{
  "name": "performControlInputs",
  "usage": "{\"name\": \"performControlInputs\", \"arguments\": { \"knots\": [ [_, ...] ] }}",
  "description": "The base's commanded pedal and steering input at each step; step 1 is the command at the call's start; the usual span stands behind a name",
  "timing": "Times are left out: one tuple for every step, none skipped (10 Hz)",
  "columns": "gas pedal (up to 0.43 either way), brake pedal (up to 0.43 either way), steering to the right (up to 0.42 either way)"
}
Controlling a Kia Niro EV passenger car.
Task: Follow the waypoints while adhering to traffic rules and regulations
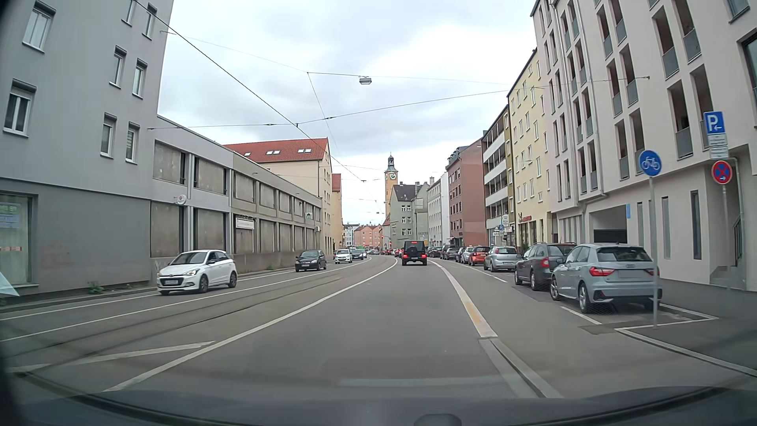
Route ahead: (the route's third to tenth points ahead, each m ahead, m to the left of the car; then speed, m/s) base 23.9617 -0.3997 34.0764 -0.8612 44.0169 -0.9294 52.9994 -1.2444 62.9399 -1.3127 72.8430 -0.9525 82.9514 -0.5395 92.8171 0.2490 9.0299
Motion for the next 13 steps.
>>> {"name": "performControlInputs", "arguments": {
  "knots": [
    [0.130, 0.000, 0.005],
    [0.130, 0.000, 0.006],
    [0.130, 0.000, 0.006],
    [0.130, 0.000, 0.006],
    [0.130, 0.000, 0.006],
    [0.130, 0.000, 0.007],
    [0.130, 0.000, 0.007],
    [0.138, 0.000, 0.007],
    [0.138, 0.000, 0.007],
    [0.138, 0.000, 0.007],
    [0.138, 0.000, 0.007],
    [0.138, 0.000, 0.007],
    [0.138, 0.000, 0.007]
  ]
}}
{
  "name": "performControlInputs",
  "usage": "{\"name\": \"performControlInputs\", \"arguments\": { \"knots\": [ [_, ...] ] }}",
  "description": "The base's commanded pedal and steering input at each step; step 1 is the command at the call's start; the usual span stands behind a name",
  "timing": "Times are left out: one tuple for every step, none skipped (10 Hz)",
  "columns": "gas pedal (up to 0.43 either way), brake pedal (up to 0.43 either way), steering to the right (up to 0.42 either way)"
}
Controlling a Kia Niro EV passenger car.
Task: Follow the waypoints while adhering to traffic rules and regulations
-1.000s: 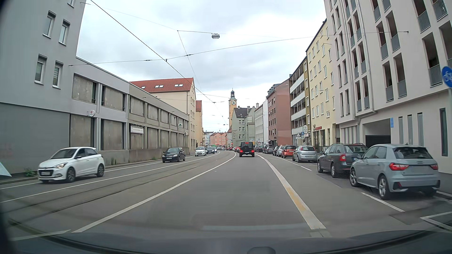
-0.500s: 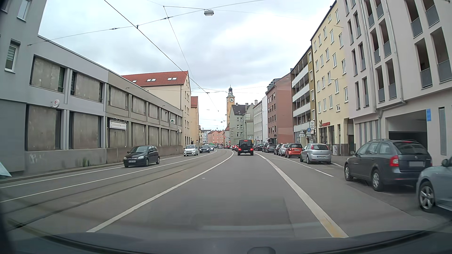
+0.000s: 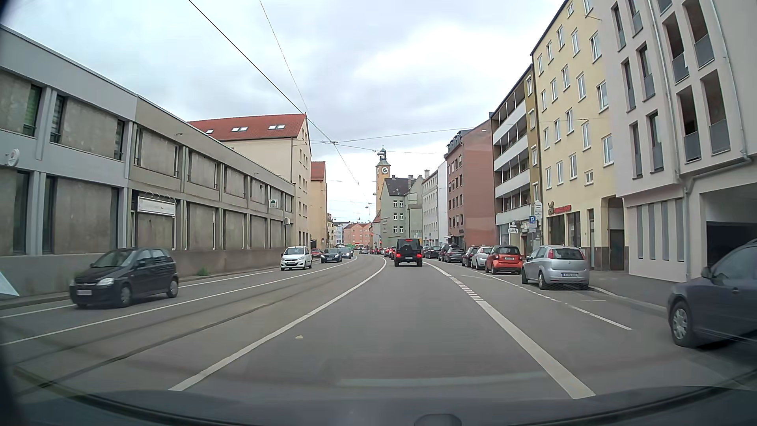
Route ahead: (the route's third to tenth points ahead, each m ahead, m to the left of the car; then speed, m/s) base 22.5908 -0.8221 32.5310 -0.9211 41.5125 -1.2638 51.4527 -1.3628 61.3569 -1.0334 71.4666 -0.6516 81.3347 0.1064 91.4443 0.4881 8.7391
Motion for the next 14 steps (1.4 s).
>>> {"name": "performControlInputs", "arguments": {
  "knots": [
    [0.138, 0.000, 0.006],
    [0.138, 0.000, 0.006],
    [0.138, 0.000, 0.006],
    [0.138, 0.000, 0.006],
    [0.110, 0.000, 0.006],
    [0.079, 0.000, 0.006],
    [0.059, 0.000, 0.006],
    [0.047, 0.000, 0.006],
    [0.039, 0.000, 0.006],
    [0.028, 0.000, 0.006],
    [0.028, 0.000, 0.006],
    [0.020, 0.000, 0.006],
    [0.008, 0.000, 0.005],
    [0.000, 0.000, 0.005]
  ]
}}
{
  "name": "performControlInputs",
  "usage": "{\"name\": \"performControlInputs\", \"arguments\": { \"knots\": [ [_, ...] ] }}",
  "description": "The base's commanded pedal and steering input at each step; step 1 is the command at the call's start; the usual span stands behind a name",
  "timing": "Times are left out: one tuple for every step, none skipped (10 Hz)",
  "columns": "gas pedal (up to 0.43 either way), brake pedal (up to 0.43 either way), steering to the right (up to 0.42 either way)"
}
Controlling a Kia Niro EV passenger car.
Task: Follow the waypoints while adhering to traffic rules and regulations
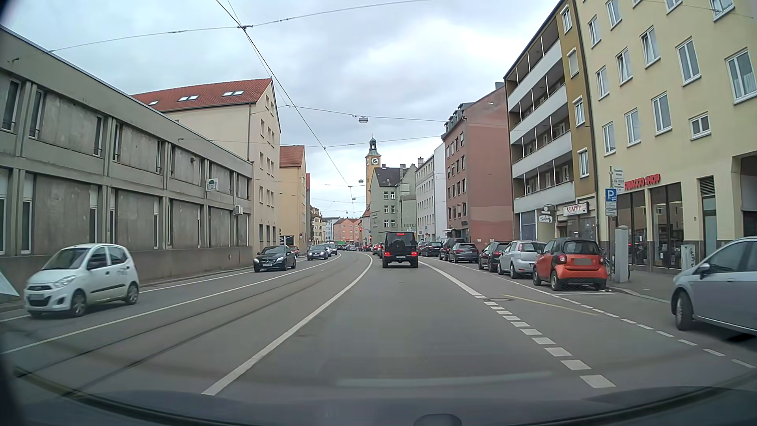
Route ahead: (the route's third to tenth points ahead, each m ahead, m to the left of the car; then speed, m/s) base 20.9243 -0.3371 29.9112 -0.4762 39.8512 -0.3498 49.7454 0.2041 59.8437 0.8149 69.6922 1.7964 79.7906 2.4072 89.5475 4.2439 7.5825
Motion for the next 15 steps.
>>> {"name": "performControlInputs", "arguments": {
  "knots": [
    [0.000, 0.000, 0.005],
    [0.000, 0.000, 0.004],
    [0.000, 0.000, 0.004],
    [0.000, 0.000, 0.004],
    [0.000, 0.000, 0.004],
    [0.000, 0.000, 0.004],
    [0.000, 0.000, 0.003],
    [0.000, 0.000, 0.003],
    [0.000, 0.000, 0.003],
    [0.000, 0.000, 0.002],
    [0.000, 0.000, 0.001],
    [0.000, 0.000, 0.000],
    [0.000, 0.000, -0.002],
    [0.000, 0.000, -0.005],
    [0.000, 0.000, -0.006]
  ]
}}
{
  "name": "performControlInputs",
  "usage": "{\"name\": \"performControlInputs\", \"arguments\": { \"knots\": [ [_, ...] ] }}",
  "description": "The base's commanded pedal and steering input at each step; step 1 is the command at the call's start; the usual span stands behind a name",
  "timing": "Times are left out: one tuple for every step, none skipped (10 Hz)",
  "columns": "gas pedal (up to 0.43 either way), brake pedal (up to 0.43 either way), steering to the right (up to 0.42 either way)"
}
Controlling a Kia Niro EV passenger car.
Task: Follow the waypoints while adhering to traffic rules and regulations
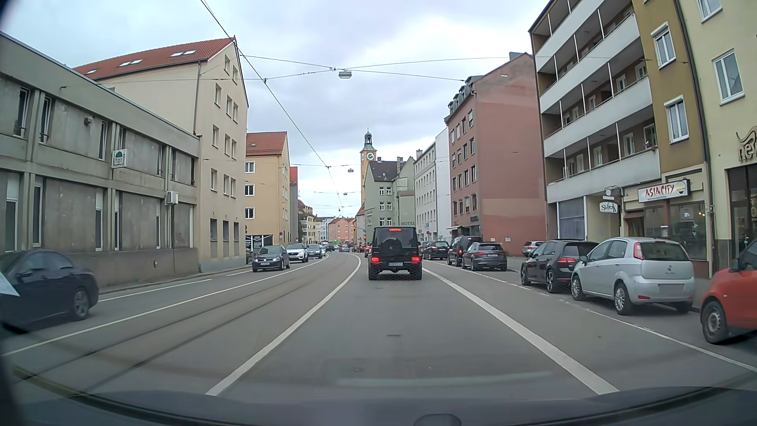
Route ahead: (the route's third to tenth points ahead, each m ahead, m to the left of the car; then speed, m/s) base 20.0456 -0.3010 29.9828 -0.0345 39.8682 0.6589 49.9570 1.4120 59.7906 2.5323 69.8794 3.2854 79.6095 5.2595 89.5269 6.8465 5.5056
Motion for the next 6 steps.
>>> {"name": "performControlInputs", "arguments": {
  "knots": [
    [0.000, 0.000, -0.005],
    [0.000, 0.006, -0.004],
    [0.000, 0.018, -0.004],
    [0.000, 0.030, -0.003],
    [0.000, 0.043, -0.003],
    [0.000, 0.055, -0.004]
  ]
}}
